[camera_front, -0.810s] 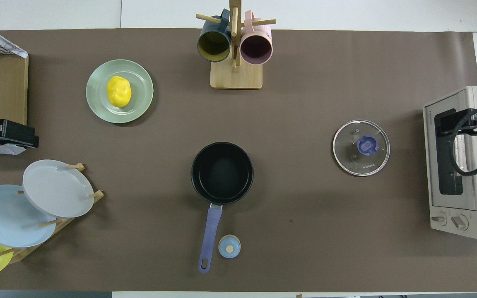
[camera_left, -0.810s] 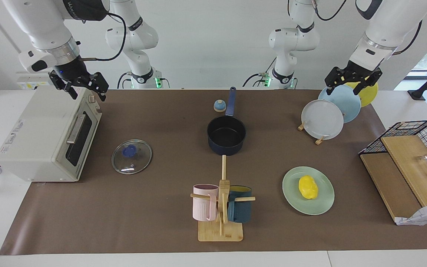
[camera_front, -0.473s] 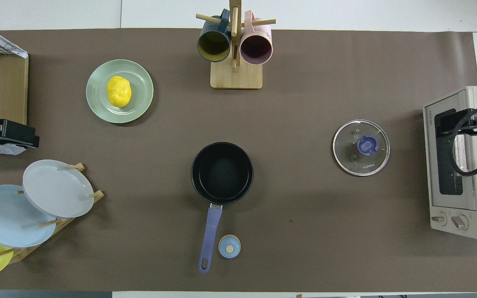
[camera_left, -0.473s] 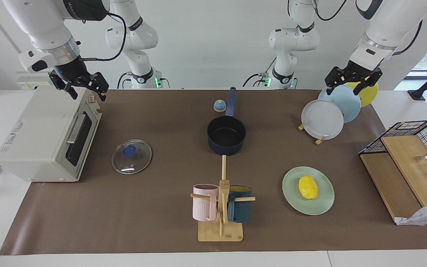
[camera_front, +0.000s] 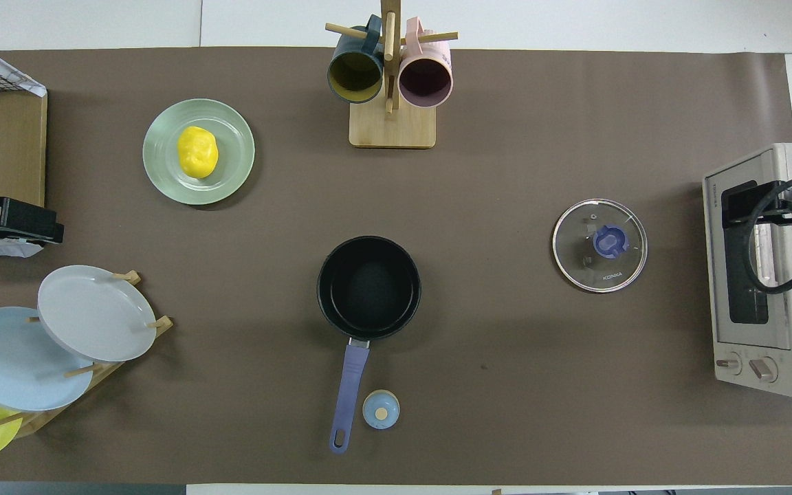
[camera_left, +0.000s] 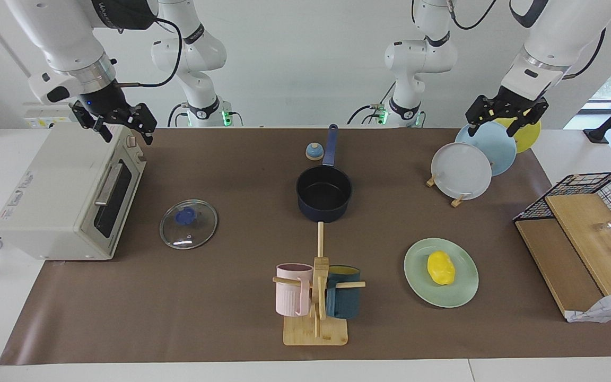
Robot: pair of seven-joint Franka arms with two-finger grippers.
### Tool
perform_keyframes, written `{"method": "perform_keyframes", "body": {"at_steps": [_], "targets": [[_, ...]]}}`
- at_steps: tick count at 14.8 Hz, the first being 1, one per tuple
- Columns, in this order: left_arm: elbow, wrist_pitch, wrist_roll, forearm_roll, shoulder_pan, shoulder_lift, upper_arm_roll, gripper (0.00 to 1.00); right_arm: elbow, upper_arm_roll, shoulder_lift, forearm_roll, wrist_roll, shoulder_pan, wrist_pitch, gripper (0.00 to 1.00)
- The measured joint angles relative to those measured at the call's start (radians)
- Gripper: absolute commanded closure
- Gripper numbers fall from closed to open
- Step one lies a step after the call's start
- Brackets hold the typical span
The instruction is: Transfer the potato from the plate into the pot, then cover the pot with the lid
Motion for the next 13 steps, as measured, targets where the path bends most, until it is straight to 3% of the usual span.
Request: {"method": "perform_keyframes", "body": {"at_steps": [2, 5, 9, 13], "targets": [[-0.001, 0.042, 0.0, -0.017, 0.0, 0.038, 0.0, 0.0, 0.0, -0.001, 0.0, 0.0, 0.0, 0.0, 0.0, 0.0], [0.013, 0.13, 0.0, -0.035, 0.0, 0.163, -0.001, 0.0, -0.004, 0.003, 0.0, 0.0, -0.053, 0.002, 0.013, 0.0], [0.104, 0.268, 0.001, -0.042, 0.0, 0.393, -0.009, 0.0, -0.072, 0.007, 0.01, 0.0, -0.082, 0.003, 0.129, 0.0], [0.154, 0.395, 0.001, -0.051, -0.003, 0.541, -0.017, 0.0, -0.125, 0.01, 0.096, 0.001, -0.083, 0.031, 0.262, 0.0]]}}
